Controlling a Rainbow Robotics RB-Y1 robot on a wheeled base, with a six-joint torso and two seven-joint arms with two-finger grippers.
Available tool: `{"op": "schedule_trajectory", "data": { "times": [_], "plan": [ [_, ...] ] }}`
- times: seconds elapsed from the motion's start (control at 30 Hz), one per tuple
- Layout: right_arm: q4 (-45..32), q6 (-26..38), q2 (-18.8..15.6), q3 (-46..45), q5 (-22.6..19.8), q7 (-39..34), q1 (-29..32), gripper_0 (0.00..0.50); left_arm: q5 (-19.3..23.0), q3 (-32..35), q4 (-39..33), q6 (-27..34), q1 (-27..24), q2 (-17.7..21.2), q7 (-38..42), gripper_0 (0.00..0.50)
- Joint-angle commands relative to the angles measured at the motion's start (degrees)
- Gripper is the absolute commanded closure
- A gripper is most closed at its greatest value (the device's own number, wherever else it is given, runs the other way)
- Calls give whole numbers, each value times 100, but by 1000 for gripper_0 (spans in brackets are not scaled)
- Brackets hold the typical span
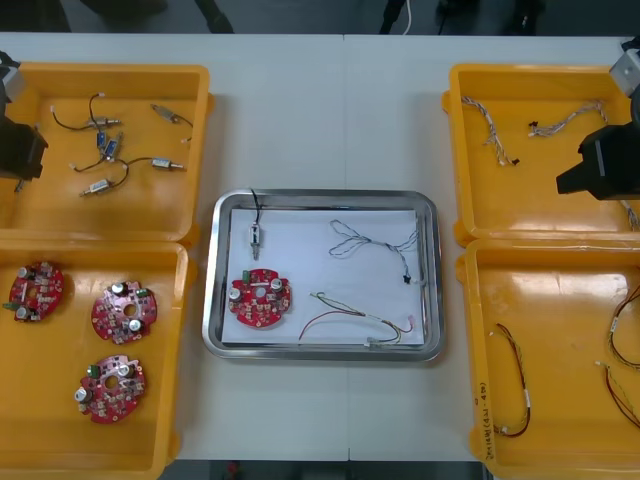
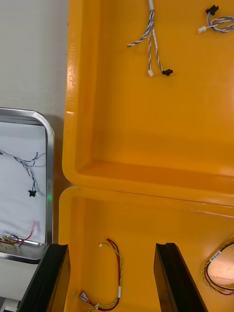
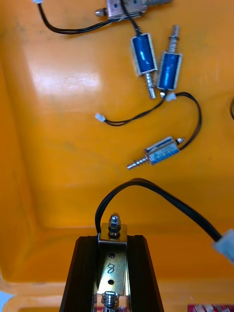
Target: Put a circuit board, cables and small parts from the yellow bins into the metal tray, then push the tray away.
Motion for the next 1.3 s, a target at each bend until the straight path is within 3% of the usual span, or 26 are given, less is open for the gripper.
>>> {"op": "schedule_trajectory", "data": {
  "times": [0.03,0.27,0.67,1.03,1.3],
  "plan": [
    [-321,18,-312,-433,-70,-359,407,0,-19,130,-657,483,67,-9,794,500],
    [-444,18,-364,-573,-62,-465,811,0,42,-90,-1421,931,67,-71,1691,500],
    [-743,18,-514,-582,457,-605,1549,0,-81,-889,-2476,1195,-12,-396,3211,500],
    [-743,18,-523,-652,641,-658,1971,0,-257,-1795,-2792,1212,-478,-827,4398,500],
    [-751,18,-531,-916,387,-684,1971,0,-538,-2436,-2836,1133,-829,-1240,4969,500]
  ]
}}
